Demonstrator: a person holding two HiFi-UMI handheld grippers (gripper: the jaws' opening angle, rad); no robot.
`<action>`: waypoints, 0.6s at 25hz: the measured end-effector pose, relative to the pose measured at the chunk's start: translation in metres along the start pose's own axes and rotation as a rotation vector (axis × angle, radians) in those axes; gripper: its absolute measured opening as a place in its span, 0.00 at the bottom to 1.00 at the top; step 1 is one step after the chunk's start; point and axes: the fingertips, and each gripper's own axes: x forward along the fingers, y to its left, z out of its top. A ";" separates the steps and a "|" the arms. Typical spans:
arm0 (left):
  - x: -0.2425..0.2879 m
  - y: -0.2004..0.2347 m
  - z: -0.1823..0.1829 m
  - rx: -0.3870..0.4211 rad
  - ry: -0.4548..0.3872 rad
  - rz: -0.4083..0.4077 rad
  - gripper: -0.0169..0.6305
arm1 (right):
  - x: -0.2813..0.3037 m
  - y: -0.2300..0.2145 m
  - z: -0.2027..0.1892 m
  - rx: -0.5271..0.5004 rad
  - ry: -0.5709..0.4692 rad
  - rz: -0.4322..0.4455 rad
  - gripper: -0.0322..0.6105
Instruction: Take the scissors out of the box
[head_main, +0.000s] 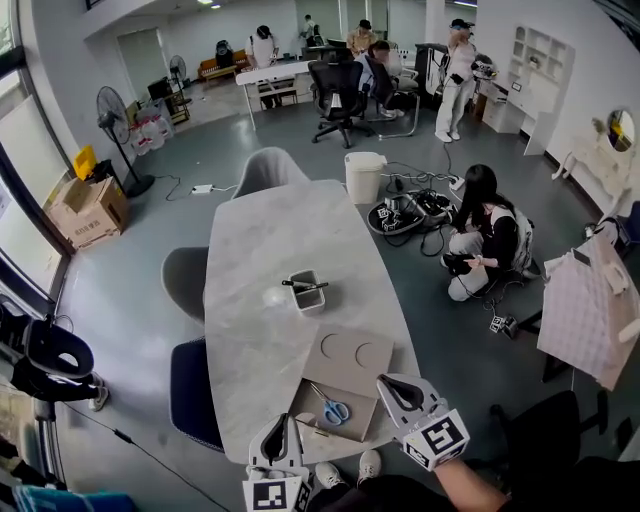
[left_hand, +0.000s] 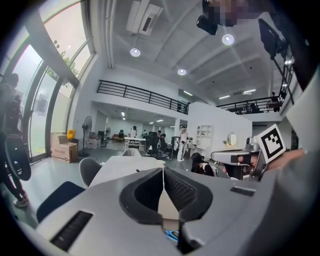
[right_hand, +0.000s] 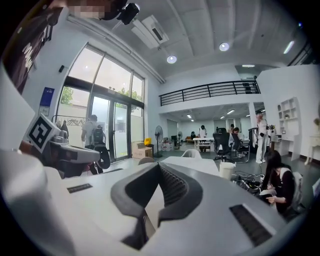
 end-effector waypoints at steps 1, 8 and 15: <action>-0.001 0.000 -0.004 -0.006 0.009 -0.005 0.05 | 0.002 0.002 -0.005 -0.007 0.017 0.002 0.04; 0.007 0.006 -0.038 -0.048 0.054 -0.013 0.05 | 0.028 0.015 -0.058 -0.007 0.139 0.056 0.05; 0.025 0.019 -0.085 -0.084 0.117 -0.027 0.05 | 0.056 0.039 -0.151 -0.010 0.409 0.155 0.05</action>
